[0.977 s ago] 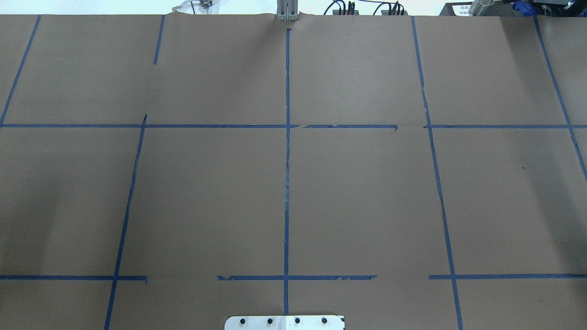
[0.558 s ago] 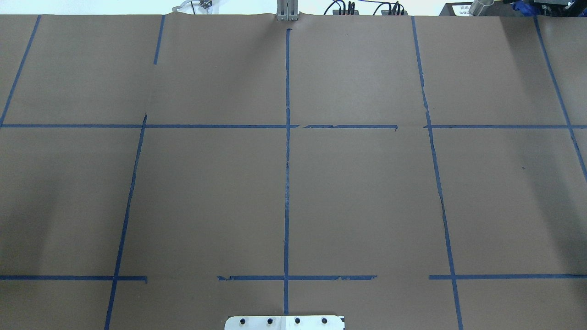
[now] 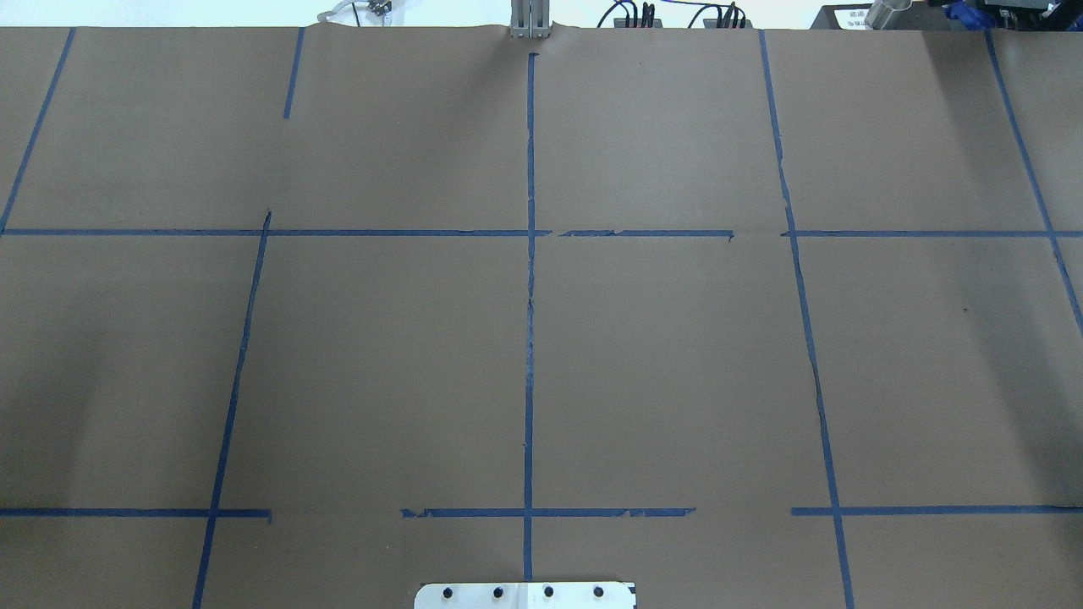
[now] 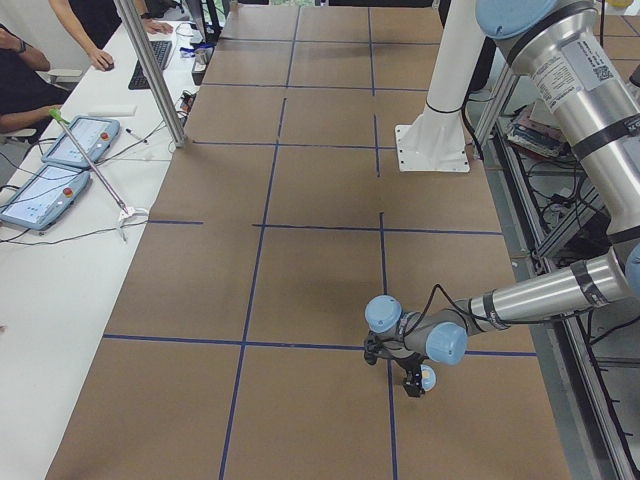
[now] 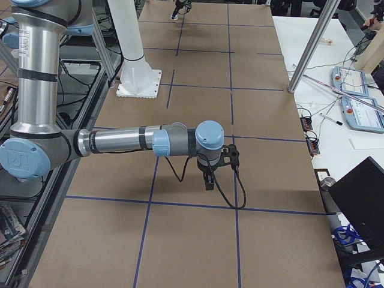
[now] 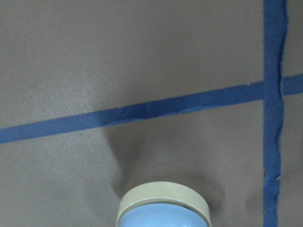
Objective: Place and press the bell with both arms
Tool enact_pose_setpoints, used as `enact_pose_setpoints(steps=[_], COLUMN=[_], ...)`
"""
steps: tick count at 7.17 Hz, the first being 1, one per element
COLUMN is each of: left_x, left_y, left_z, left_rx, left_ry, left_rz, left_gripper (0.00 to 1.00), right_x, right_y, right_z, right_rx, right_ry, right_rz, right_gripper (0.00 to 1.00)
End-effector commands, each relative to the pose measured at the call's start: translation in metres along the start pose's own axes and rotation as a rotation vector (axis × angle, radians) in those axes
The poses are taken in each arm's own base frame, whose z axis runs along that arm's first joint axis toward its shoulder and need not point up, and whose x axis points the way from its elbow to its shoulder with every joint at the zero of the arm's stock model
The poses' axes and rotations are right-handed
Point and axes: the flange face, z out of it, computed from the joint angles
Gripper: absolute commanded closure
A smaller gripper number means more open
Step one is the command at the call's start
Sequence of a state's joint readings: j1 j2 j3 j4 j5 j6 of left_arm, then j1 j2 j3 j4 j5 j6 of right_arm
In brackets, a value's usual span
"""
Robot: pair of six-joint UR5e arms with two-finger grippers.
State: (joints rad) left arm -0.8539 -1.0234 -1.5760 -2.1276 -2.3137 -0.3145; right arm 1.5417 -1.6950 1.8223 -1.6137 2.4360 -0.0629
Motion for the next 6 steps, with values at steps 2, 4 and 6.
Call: enact_pose_setpoints(steps=[2,4,6], left_x=[-0.0006,-0.0006,-0.0028], left_y=[-0.0043,-0.0067,-0.0056], left_z=[0.0033,0.0044,0.0063], left_rx=[-0.004,-0.005,-0.009], left_ry=[-0.002,0.000,-0.002], left_rz=[0.003,0.003,-0.004], left_gripper=[0.00,0.00,0.15], right_x=[0.0000,0.0004,0.0003], right_y=[0.0000,0.0007,0.0014], right_z=[0.0000,0.0004,0.0003], right_rx=[0.000,-0.001,-0.001], right_ry=[0.000,0.000,0.000], right_rz=[0.000,0.001,0.001], right_gripper=[0.00,0.00,0.00])
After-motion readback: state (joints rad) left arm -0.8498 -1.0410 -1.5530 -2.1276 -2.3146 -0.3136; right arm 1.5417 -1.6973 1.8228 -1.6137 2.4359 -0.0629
